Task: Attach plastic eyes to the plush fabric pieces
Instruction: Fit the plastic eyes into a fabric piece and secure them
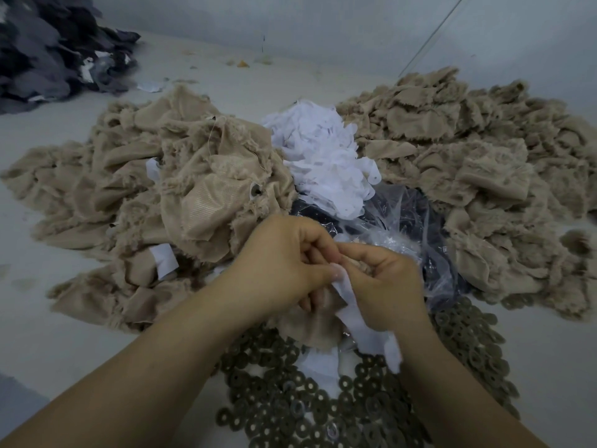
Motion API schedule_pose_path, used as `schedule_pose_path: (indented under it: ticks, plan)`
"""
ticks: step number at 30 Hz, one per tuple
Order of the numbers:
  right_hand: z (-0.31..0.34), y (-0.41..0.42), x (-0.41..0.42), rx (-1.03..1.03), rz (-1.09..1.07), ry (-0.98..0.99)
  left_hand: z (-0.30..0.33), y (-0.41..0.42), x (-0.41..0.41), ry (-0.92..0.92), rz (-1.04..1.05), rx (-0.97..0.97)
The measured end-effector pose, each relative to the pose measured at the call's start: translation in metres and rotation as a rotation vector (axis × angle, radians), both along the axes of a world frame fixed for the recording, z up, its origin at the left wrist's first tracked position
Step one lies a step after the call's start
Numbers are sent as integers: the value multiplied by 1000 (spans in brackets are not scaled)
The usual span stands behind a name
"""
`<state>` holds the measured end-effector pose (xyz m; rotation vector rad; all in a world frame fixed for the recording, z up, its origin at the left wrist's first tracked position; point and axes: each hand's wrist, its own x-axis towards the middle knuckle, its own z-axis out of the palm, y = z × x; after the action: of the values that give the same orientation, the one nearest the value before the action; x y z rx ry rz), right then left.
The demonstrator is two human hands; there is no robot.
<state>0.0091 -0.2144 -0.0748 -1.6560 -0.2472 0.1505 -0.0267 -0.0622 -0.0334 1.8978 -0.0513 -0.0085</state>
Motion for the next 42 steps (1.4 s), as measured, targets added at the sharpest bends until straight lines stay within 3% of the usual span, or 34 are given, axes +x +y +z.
schedule_pose_path:
  ticks: [8,22,35,42]
  plan:
    - [1,0,-3,90,-49,-9,-7,-2,4,-11,207,11]
    - [3,1,-5,126,-72,47,-8,-3,4,70,211,-52]
    - [4,0,-5,123,-78,114,-14,-7,4,32,247,-17]
    - [5,-3,-6,106,-38,25,-13,-10,1,31,267,-69]
